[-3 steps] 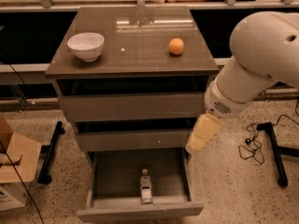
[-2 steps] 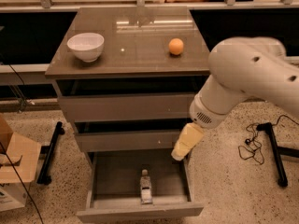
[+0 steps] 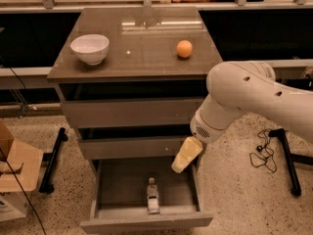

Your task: Pick blue plastic bottle from bottom drawer and place on counter

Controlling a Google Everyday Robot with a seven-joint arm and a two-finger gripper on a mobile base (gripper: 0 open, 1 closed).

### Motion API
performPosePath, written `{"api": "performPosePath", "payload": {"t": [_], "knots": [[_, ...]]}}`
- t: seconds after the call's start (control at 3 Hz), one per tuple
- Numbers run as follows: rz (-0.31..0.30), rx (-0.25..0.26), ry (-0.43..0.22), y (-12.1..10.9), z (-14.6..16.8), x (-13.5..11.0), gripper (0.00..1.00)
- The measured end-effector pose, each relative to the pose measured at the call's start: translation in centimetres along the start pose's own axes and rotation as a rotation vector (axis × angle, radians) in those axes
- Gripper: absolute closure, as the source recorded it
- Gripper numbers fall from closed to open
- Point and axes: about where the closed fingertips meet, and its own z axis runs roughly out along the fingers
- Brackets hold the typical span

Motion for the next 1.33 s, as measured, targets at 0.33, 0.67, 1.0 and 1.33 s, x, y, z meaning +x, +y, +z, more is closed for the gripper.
{"api": "performPosePath", "payload": {"t": [0.33, 0.67, 1.0, 1.33], "knots": [[0.073, 0.009, -0.002, -1.2, 2.2, 0.0, 0.0], [0.209, 0.023, -0.013, -3.7, 7.6, -0.4, 0.0], [0.324, 0.022, -0.01, -5.9, 13.0, -0.3, 0.0], [0.446, -0.032, -0.015, -7.4, 18.5, 0.8, 0.0]]}}
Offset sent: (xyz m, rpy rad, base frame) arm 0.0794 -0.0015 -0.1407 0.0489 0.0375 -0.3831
